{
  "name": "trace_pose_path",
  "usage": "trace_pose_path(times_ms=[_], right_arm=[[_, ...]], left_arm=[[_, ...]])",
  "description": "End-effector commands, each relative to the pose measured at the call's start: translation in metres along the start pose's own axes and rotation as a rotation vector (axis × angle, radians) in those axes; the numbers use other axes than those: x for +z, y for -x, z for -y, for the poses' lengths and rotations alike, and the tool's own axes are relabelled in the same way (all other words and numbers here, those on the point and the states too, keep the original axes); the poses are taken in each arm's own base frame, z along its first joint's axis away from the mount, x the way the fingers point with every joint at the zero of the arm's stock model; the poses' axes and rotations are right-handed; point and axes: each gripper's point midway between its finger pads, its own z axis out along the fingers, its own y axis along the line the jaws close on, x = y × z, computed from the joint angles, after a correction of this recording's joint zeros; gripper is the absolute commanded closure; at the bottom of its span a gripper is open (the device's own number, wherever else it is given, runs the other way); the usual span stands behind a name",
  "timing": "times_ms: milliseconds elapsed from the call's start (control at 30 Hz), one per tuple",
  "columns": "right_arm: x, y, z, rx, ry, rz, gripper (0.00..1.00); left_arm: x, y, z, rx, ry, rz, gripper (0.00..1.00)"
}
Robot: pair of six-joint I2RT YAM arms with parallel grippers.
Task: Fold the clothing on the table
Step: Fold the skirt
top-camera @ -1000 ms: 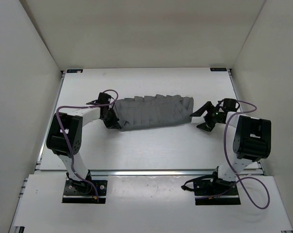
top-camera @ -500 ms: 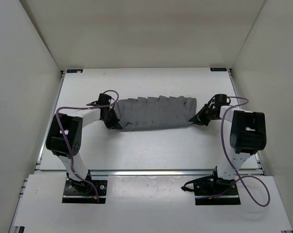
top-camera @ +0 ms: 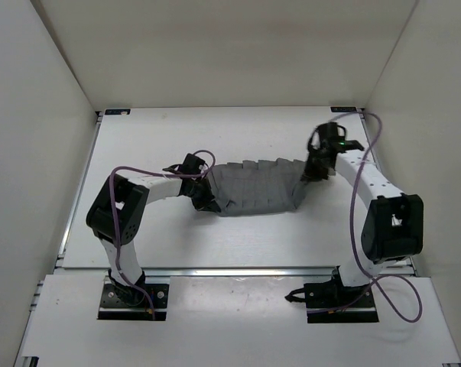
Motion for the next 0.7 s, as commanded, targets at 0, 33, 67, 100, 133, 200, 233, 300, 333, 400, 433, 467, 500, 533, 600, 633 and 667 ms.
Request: trace_pose_path(times_ms=[0,33,67,100,133,200,233,300,333,400,433,467,500,533,600,633,667], right_arm=[[-0.03,0.007,-0.105,-0.146,0.216,0.117,0.99],[-0.032,-0.009,-0.134,-0.196,0.29,0.095,1.0],[-0.03,-0.021,-0.167,-0.226,0.366,0.092,0.99],[-0.027,-0.025,-0.186,-0.218,0.415,0.096,1.0],[-0.028,-0.045,-0.207,-0.257,0.472,0.055,1.0],[-0.002,-0.064,-0.232,-0.277,0.494,-0.004,1.0],[0.008,-0.076,-0.245,-0.304,0.496,-0.033,1.0],[0.02,-0.098,-0.263,-0.36,0.517,-0.079,1.0],[0.037,-0.105,-0.263,-0.374,0.498,-0.109,1.0],[0.044,-0.122,-0.279,-0.425,0.522,-0.141,1.0],[0.053,-0.126,-0.279,-0.425,0.508,-0.164,1.0],[0.064,-0.135,-0.278,-0.426,0.489,-0.194,1.0],[0.064,-0.137,-0.282,-0.435,0.499,-0.2,1.0],[0.067,-0.146,-0.28,-0.446,0.488,-0.224,1.0],[0.073,-0.152,-0.282,-0.458,0.484,-0.229,0.99],[0.074,-0.153,-0.283,-0.454,0.479,-0.229,1.0],[0.078,-0.153,-0.28,-0.449,0.46,-0.232,1.0]], left_arm=[[0.006,0.011,-0.011,-0.049,0.038,0.03,1.0],[0.005,0.012,-0.014,-0.051,0.049,0.033,1.0],[0.003,0.016,-0.013,-0.05,0.047,0.041,1.0],[0.002,0.021,-0.017,-0.057,0.057,0.05,1.0],[0.002,0.019,-0.018,-0.052,0.061,0.043,1.0],[-0.002,0.017,-0.025,-0.058,0.07,0.037,1.0],[-0.003,0.02,-0.028,-0.068,0.077,0.051,1.0],[-0.006,0.02,-0.033,-0.072,0.082,0.057,1.0],[-0.007,0.018,-0.037,-0.072,0.087,0.056,1.0],[-0.007,0.016,-0.04,-0.066,0.097,0.05,1.0],[-0.006,0.012,-0.043,-0.062,0.106,0.038,1.0],[-0.006,0.012,-0.042,-0.063,0.104,0.037,1.0],[-0.009,0.013,-0.043,-0.07,0.106,0.04,1.0],[-0.009,0.013,-0.04,-0.057,0.099,0.043,1.0],[-0.011,0.015,-0.045,-0.05,0.123,0.055,0.99],[-0.011,0.012,-0.046,-0.04,0.127,0.047,0.91],[-0.012,0.01,-0.049,-0.055,0.124,0.04,0.84]])
